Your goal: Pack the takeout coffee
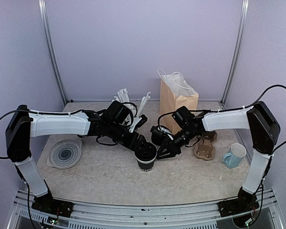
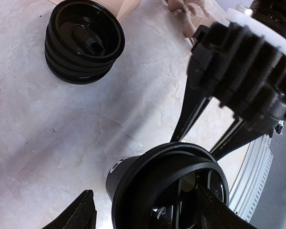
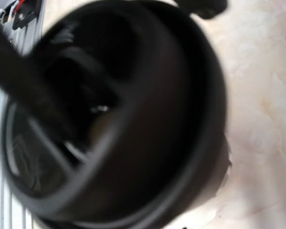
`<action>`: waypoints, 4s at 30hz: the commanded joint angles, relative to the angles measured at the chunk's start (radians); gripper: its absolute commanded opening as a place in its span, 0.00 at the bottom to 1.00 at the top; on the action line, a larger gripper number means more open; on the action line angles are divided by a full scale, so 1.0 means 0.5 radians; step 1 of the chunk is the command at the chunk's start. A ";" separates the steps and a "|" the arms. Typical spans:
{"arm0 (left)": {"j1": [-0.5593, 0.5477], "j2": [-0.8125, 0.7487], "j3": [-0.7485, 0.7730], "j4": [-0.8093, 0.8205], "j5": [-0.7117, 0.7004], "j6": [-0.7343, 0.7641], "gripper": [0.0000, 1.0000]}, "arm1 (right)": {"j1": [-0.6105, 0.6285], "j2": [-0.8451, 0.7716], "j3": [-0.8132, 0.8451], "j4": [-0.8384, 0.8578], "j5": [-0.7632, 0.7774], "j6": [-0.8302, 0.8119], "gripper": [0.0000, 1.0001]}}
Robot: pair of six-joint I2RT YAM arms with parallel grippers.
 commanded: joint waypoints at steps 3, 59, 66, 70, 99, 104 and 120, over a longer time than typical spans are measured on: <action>-0.004 -0.025 -0.085 -0.115 0.007 -0.008 0.70 | 0.019 0.098 0.122 0.003 0.051 0.069 0.34; -0.114 -0.674 -0.302 0.279 -1.095 0.070 0.99 | 0.164 -0.225 0.475 -0.439 0.346 -0.707 0.71; -0.050 -0.793 -0.344 0.325 -1.279 -0.103 0.99 | 0.327 -0.032 0.640 -0.514 0.418 -0.737 0.84; -0.047 -0.796 -0.350 0.262 -1.395 -0.182 0.99 | 0.346 0.009 0.677 -0.513 0.448 -0.718 0.86; 0.065 -0.908 -0.557 0.329 -1.271 -0.265 0.97 | 0.437 -0.003 0.667 -0.536 0.646 -0.731 0.63; 0.063 -0.919 -0.553 0.318 -1.261 -0.254 0.96 | 0.436 -0.096 0.684 -0.590 0.607 -0.714 0.63; 0.065 -0.915 -0.551 0.306 -1.205 -0.247 0.95 | 0.436 -0.032 0.654 -0.631 0.573 -0.676 0.64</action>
